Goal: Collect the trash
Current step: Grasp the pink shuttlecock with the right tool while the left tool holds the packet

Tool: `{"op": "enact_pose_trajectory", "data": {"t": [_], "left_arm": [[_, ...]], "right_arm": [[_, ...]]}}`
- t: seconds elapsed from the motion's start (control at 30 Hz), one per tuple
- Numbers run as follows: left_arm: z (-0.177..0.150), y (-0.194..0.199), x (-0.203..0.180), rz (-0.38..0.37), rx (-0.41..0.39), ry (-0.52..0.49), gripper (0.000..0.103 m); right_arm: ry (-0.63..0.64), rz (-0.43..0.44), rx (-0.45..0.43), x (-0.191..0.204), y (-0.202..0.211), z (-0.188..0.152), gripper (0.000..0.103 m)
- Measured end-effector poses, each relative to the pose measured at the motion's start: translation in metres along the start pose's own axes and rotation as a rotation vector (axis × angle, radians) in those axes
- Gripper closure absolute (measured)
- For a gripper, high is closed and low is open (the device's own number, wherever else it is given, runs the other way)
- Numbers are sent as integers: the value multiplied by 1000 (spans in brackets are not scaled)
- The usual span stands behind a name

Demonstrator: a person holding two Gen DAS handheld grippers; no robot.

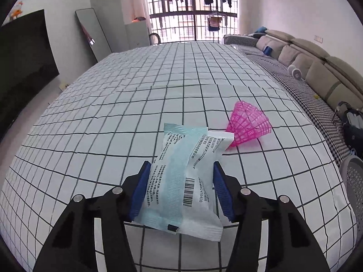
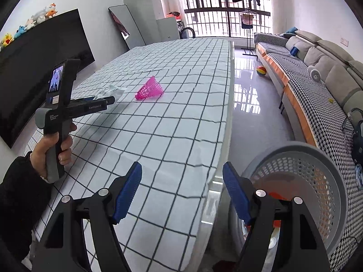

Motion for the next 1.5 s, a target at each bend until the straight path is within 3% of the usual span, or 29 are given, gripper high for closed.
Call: {"op": "enact_pose_trajectory", "data": {"t": [0.23,0.53,0.6,0.9,1.23,1.27,1.3,1.33,1.37,1.4,1.5], "left_arm": [[7,4,31,63,-27,74,50],[14,1,68,135,-27,161,50],[14,-1,72,142,-20,172,50],[13,-8,80,144,-2,192,50],[15,-11,80,140,3,191,50],[14,-10,81,141,2,190,50],[14,-10,81,140,2,190,50],[14,-10,81,139,3,190,50],[13,-10,81,139,2,189,50],[13,-10,80,139,2,190,50],[13,-9,78,134,1,190,50]], "right_arm": [[88,67,-6,40,-40,57,32],[227,76,26,81,-117,115,32],[249,74,48,86,-137,122,26],[326,24,125,96,-201,138,22],[334,27,164,105,-227,134,22],[335,24,168,105,-229,133,23],[336,20,172,105,-230,132,33],[337,25,183,104,-232,131,43],[335,34,204,104,-236,130,62],[321,49,201,103,-234,131,70],[294,58,200,101,-228,130,85]]}}
Point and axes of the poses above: each gripper's, at about its wrist camera, not at the fingertips, and y roughly against the way its jaws point, x to its left, z to its top, the point moved 3 cm from there along -y, roughly the way its jaws point
